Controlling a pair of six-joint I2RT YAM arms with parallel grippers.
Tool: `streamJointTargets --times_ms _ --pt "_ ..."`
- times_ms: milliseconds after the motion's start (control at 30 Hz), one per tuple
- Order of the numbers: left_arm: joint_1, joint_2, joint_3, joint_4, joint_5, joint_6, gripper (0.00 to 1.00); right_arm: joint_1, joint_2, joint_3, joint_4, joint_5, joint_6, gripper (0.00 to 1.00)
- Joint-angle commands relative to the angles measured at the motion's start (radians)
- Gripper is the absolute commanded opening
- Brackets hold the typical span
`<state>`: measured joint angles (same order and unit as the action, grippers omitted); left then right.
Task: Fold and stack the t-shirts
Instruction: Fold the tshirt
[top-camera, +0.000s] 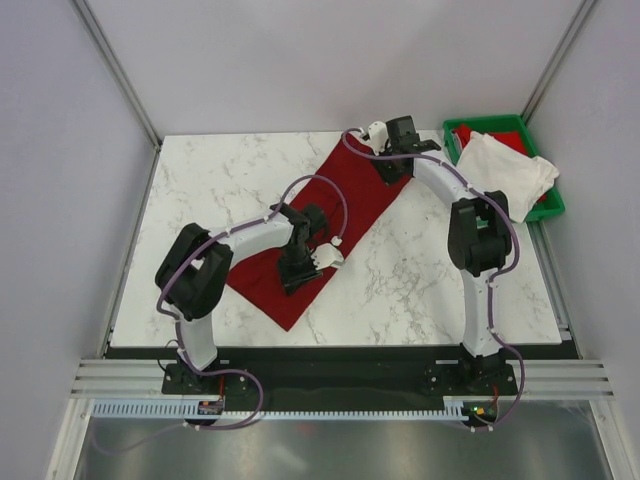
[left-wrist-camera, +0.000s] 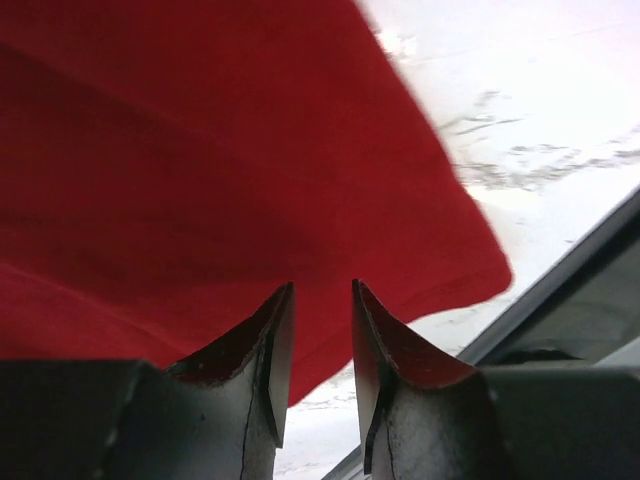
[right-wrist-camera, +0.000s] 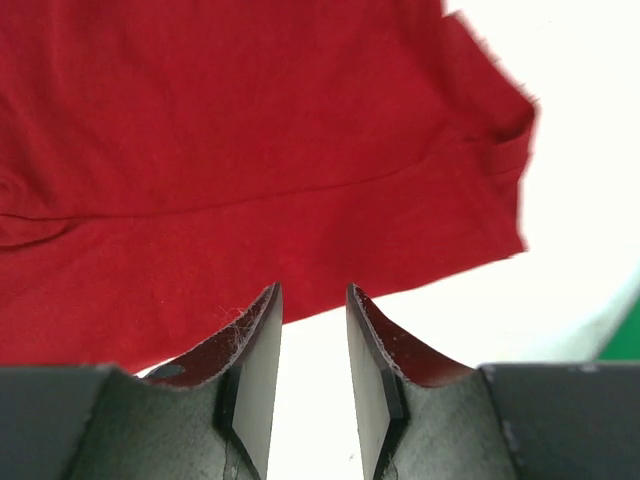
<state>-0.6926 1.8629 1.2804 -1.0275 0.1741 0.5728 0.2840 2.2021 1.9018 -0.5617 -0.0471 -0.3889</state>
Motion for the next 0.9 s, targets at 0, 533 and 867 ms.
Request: streamJointTargets --times_ms 0,533,867 --pt "0.022 0.025 -0.039 0.075 -0.019 0.021 0.36 0.001 0.041 -0.014 -0.004 -0.017 0.036 0.4" --pt "-0.064 0.205 0.023 0.104 0.059 0.029 0.35 0.009 0.292 0.198 -0.035 0.023 -0.027 0.39" --pt "-0.206 0.337 0.223 0.058 0.148 -0.017 0.35 0.035 0.418 0.406 -0.047 0.021 -0.047 0.41"
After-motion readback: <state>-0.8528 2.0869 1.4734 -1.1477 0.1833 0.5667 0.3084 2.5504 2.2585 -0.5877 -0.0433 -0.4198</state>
